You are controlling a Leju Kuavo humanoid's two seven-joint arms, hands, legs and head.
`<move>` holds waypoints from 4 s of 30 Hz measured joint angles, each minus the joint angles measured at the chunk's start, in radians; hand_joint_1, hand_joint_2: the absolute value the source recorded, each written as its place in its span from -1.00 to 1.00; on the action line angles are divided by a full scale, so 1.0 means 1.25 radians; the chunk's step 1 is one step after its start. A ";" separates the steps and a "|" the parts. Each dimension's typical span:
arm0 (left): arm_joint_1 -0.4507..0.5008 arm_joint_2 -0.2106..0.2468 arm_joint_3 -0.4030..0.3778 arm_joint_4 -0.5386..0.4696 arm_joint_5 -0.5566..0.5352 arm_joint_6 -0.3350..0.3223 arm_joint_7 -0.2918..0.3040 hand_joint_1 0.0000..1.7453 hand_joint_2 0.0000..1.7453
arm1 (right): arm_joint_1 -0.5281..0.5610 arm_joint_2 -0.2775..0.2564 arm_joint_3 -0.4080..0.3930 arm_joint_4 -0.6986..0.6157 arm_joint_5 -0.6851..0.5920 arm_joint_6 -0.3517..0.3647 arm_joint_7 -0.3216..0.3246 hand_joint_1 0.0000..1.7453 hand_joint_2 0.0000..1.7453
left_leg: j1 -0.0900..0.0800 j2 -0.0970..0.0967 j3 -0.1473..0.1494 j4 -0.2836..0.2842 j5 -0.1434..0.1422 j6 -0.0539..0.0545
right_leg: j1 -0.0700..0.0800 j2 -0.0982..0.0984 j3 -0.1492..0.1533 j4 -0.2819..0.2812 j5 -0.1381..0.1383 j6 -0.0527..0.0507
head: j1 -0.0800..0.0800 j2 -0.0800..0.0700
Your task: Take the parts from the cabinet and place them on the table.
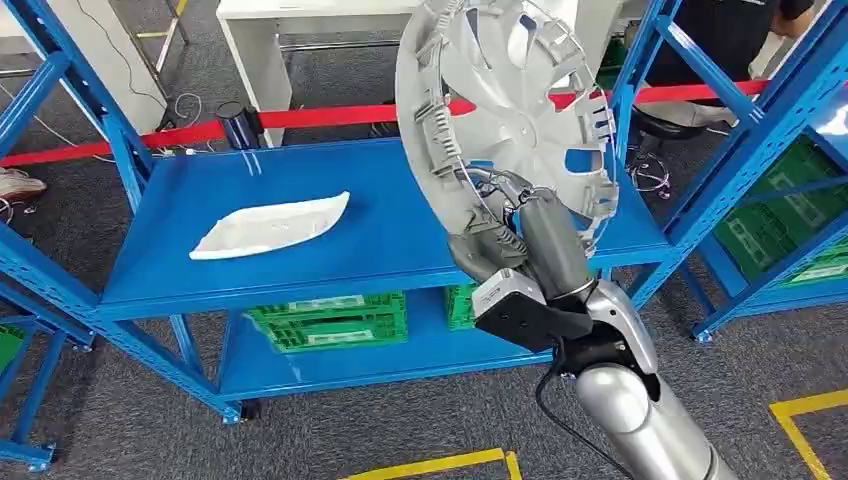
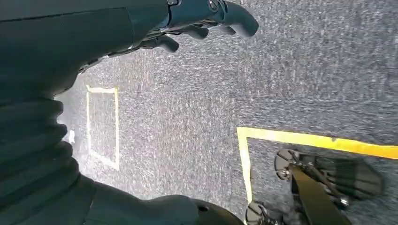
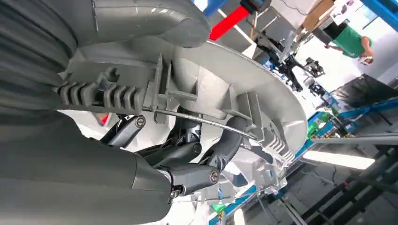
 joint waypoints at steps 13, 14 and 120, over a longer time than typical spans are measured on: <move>0.001 0.000 0.000 0.001 -0.029 -0.004 0.016 -1.00 1.00 | 0.027 -0.016 0.003 0.008 0.010 -0.046 0.008 1.00 1.00 | 0.010 -0.003 0.015 0.173 -0.080 -0.041 | 0.000 -0.003 -0.108 -0.012 0.098 -0.032 | -0.003 0.000; 0.001 0.000 0.000 0.001 -0.034 -0.005 0.014 -1.00 1.00 | 0.034 -0.024 0.001 0.008 0.010 -0.051 0.008 1.00 1.00 | 0.009 -0.003 0.069 0.103 -0.068 -0.037 | 0.000 -0.003 -0.116 -0.012 0.106 -0.029 | -0.003 0.000; -0.002 0.011 -0.001 0.002 -0.034 -0.013 0.003 -1.00 1.00 | -0.055 -0.014 0.012 0.115 0.004 -0.055 -0.012 1.00 1.00 | 0.002 0.008 0.014 -0.023 -0.004 0.016 | -0.001 0.000 -0.110 0.156 0.044 0.010 | 0.002 0.000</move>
